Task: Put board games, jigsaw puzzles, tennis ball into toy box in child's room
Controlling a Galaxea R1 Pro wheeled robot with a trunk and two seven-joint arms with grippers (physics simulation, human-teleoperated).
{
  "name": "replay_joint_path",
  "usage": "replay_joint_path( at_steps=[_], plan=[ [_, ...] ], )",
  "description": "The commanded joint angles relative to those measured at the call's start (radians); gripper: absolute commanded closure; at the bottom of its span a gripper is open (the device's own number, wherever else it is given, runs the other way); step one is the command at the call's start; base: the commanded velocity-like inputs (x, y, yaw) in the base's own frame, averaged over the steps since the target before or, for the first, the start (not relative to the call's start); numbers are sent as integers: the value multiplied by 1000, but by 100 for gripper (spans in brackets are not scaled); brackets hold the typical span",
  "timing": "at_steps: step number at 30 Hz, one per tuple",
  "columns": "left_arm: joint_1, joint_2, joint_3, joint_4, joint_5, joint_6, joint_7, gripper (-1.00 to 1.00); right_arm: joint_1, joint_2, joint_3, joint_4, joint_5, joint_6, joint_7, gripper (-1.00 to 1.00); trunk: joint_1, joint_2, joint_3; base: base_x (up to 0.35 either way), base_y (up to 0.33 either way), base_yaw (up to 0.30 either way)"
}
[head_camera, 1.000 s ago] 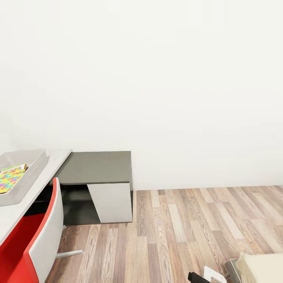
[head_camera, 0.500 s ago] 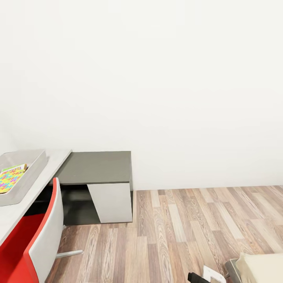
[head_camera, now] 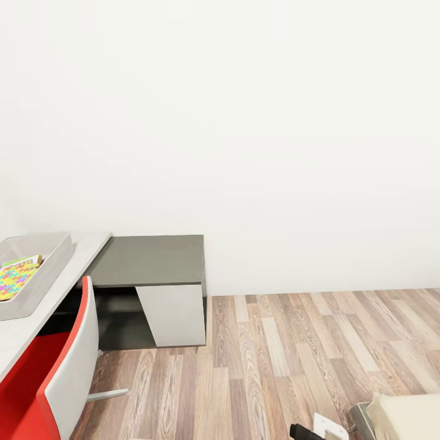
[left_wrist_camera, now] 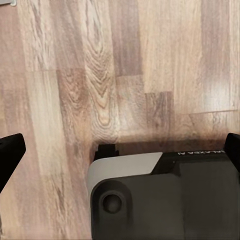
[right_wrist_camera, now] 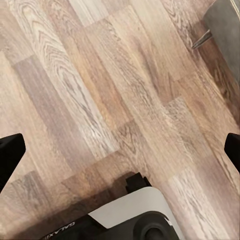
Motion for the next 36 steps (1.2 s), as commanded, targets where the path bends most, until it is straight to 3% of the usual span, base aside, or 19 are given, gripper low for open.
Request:
replay_joint_path(
  at_steps=[1, 6, 9, 13, 29, 36],
  plan=[
    [-1, 0, -8, 0, 10, -1, -1, -100, -1, -1, 12, -1, -10, -2, -6, -100, 1, -2, -2, 0, 0, 0],
    [-1, -2, -8, 0, 9, 5, -1, -100, -1, 1, 77, -2, -10, 0, -7, -100, 1, -2, -2, 0, 0, 0],
    [-1, -1, -7, 0, 10, 7, 0, -100, -1, 2, 139, -2, -10, 1, -9, -100, 1, -2, -2, 0, 0, 0],
    [-1, -1, -6, 0, 10, 7, 1, -100, -1, 2, 178, -2, -11, 0, -11, -100, 1, -2, -2, 0, 0, 0],
    [-1, 5, -8, 1, 10, 4, 32, -100, -1, 1, 195, -1, -16, 35, -12, -100, 1, -2, -2, 0, 0, 0],
    [-1, 49, -10, 42, 12, -5, 37, -100, -1, 1, 193, 18, -19, 70, -13, -100, 1, -2, -2, 0, 0, 0]
  ],
)
